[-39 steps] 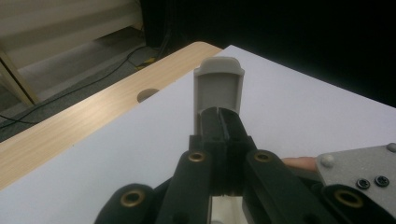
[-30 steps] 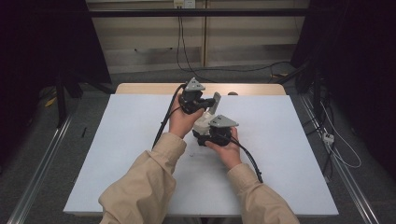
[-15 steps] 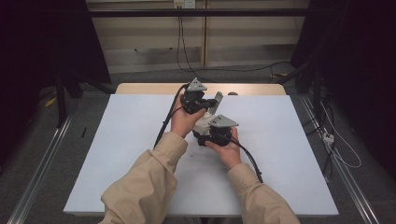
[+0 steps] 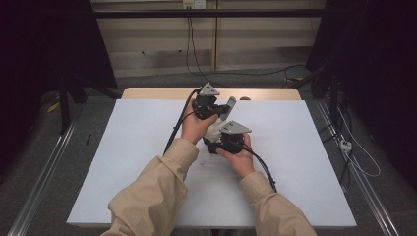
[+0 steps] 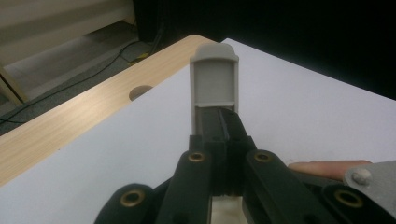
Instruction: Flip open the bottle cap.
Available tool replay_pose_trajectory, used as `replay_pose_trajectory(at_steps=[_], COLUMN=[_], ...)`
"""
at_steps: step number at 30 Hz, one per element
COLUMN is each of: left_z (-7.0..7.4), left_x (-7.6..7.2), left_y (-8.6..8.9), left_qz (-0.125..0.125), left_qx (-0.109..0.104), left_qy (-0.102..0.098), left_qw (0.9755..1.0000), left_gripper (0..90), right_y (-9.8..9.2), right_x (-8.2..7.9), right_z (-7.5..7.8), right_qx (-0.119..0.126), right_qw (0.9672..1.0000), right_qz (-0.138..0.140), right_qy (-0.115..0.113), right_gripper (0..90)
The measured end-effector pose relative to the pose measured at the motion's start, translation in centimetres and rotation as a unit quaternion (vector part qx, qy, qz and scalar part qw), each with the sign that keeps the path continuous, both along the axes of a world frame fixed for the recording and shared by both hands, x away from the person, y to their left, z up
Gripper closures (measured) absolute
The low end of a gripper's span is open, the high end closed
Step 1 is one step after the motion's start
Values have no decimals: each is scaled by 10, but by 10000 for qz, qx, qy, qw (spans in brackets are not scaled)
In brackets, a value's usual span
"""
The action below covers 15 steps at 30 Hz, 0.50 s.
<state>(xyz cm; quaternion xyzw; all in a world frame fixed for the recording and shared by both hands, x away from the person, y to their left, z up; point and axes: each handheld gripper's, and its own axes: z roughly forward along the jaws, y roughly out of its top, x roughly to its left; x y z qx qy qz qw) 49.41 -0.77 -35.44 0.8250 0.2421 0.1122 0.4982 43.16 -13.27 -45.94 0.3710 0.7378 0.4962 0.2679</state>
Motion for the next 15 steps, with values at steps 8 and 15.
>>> replay_pose_trajectory(at_steps=[8,15], left_z=[0,-2], left_x=[1,2], left_y=[-1,-2], left_qz=[-18,-45], left_qx=[29,18], left_qy=[-3,28], left_qw=[10000,10000], left_gripper=[900,900], right_y=[0,0], right_x=[1,0], right_z=[0,0], right_qx=[7,2], right_qw=[10000,10000], right_qz=[10,14], right_qy=[1,17], right_gripper=[186,186])
